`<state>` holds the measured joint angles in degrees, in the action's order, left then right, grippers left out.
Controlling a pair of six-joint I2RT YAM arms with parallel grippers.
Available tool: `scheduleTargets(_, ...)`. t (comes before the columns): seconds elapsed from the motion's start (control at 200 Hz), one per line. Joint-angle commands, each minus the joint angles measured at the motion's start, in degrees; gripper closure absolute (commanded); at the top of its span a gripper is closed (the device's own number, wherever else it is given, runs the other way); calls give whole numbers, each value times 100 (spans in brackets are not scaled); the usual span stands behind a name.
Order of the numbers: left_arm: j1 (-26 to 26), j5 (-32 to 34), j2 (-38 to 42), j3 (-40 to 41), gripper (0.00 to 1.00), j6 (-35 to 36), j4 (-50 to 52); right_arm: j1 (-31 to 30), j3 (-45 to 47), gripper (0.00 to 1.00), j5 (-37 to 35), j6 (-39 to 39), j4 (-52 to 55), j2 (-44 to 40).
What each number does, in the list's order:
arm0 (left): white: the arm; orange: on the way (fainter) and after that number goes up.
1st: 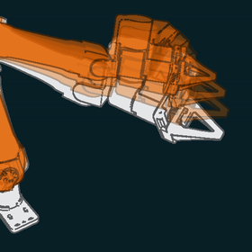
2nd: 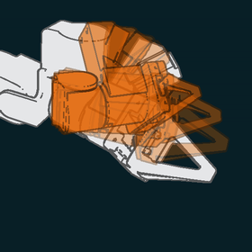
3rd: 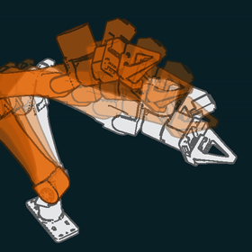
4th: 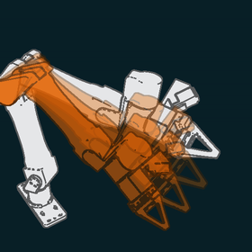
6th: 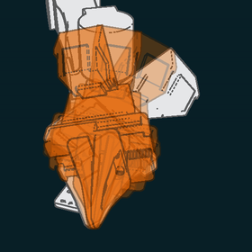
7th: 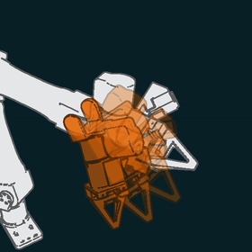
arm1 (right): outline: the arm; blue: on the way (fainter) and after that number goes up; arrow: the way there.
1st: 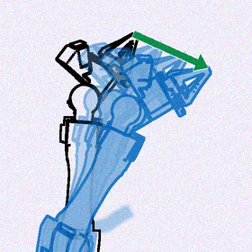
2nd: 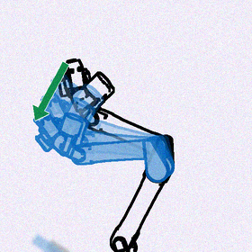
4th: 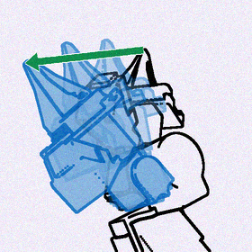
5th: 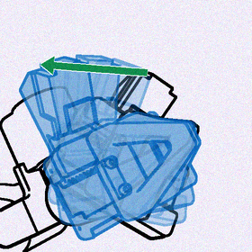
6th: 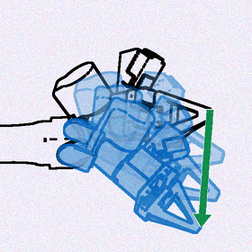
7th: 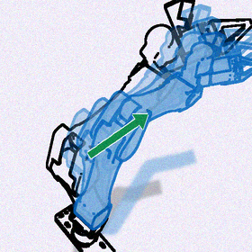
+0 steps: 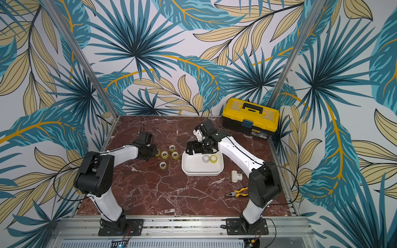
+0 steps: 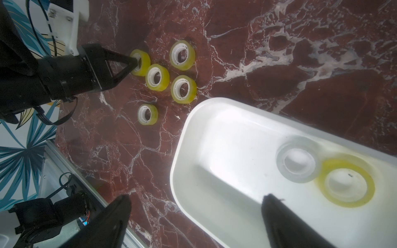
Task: Put the transparent tape into the storage box
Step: Pick up the tape at the center of the board, then place the tape in the storage box.
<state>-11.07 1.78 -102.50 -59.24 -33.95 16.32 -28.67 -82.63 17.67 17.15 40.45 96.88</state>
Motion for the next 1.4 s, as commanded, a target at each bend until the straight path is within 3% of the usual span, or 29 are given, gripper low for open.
scheduleTargets(0.0, 26, 80, 359, 203, 100, 48, 243, -38, -35, 0, -120, 46, 100, -202)
scheduleTargets(0.241, -93, 173, 1084, -25, 100, 293, 545, -36, -87, 1, -377, 120, 92, -368)
scheduleTargets(0.416, -823, 95, 1254, -890, 100, 697, 999, -17, -52, 0, -917, 292, 190, -600)
scheduleTargets(0.626, -2076, -115, 525, -1970, 100, 669, 1284, 123, 134, 0, -1452, 562, 244, -1084)
scheduleTargets(0.867, -2889, -367, -540, -2746, 100, 629, 1327, 277, 539, 0, -1766, 745, 246, -1817)
scheduleTargets(1.393, -3039, -349, -1831, -3453, 100, 767, 1637, 318, 1056, 0, -1710, 795, 261, -2130)
